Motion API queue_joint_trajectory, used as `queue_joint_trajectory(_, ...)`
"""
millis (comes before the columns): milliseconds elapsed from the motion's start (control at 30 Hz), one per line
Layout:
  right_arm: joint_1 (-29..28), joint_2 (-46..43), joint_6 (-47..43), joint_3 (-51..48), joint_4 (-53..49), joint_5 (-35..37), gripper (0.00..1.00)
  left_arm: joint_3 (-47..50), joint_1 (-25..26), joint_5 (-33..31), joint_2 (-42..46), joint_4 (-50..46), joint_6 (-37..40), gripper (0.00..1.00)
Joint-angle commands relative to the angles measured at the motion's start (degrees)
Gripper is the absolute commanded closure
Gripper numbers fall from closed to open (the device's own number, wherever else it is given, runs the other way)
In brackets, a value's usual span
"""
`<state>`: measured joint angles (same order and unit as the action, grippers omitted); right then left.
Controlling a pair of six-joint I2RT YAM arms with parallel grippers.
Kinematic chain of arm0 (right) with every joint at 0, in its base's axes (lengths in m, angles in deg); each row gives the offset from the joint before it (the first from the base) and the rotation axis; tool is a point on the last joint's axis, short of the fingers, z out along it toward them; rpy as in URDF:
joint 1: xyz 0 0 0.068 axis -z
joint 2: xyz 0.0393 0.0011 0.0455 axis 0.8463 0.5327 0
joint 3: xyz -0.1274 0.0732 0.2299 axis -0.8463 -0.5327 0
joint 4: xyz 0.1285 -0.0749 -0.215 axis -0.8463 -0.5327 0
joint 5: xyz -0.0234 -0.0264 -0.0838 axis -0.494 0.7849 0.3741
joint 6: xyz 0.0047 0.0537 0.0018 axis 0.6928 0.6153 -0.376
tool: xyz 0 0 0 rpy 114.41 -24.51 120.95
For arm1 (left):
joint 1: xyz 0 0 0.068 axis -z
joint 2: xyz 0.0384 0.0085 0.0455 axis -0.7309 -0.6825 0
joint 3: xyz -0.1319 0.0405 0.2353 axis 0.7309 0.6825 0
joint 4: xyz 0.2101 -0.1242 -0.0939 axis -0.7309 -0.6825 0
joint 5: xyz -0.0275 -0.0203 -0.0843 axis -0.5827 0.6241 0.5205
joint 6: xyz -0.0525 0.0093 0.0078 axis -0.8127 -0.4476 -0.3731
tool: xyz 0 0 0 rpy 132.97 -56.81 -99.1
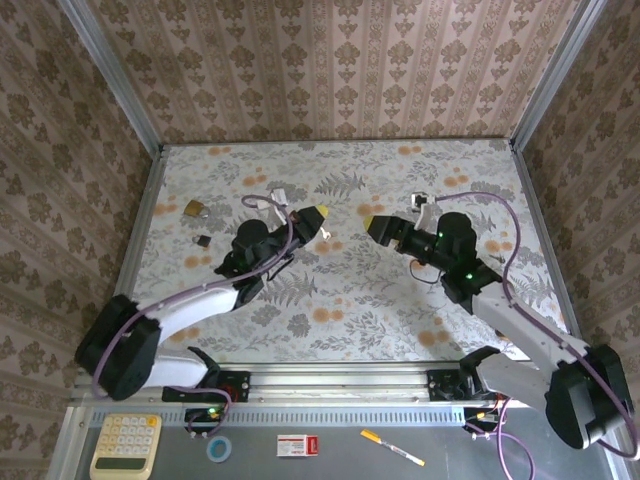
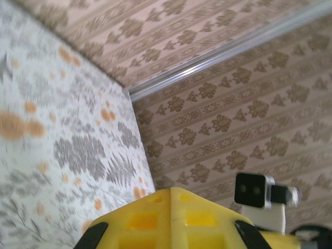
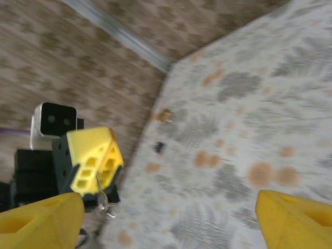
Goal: Unlock with the key
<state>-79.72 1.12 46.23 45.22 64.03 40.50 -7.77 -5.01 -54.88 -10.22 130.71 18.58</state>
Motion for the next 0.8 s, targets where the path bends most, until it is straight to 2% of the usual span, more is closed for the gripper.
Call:
queue_joint_trajectory(0, -0.3, 7.9, 14.9, -2.2, 30.1, -9.0, 0.19, -0.9, 0.9, -4.6, 4.6, -5.0, 18.6, 1.00)
queue_joint_trajectory(100, -1.7, 19.3, 23.1, -0.9, 49.9, -10.5, 0.28, 0.2, 1.7, -6.4, 8.1, -2.8, 22.9, 1.00)
queue_joint_trajectory(133, -2.1, 22.3, 24.9, 0.4, 52.0, -10.4, 0.32, 0.2, 1.9, -6.8, 8.8, -2.5, 23.9, 1.00)
queue_joint_trajectory(233, -5.7, 26.3, 22.4, 4.4, 51.9, -11.3, 0.42, 0.4, 2.4, -7.9, 10.4, -0.9, 25.3, 1.00)
queue_joint_trajectory(400, -8.8, 26.3, 18.6, 6.6, 51.8, -11.7, 0.40, 2.2, 2.2, -9.9, 11.2, 2.0, 24.5, 1.00)
queue_joint_trajectory(567, -10.3, 29.2, 18.8, 8.8, 51.9, -13.1, 0.47, 3.3, 1.8, -10.1, 10.3, 6.3, 22.0, 1.00)
queue_joint_trajectory(767, -11.1, 31.0, 18.7, 9.2, 51.9, -12.7, 0.52, 4.9, 0.8, -9.8, 7.3, 15.1, 15.6, 1.00)
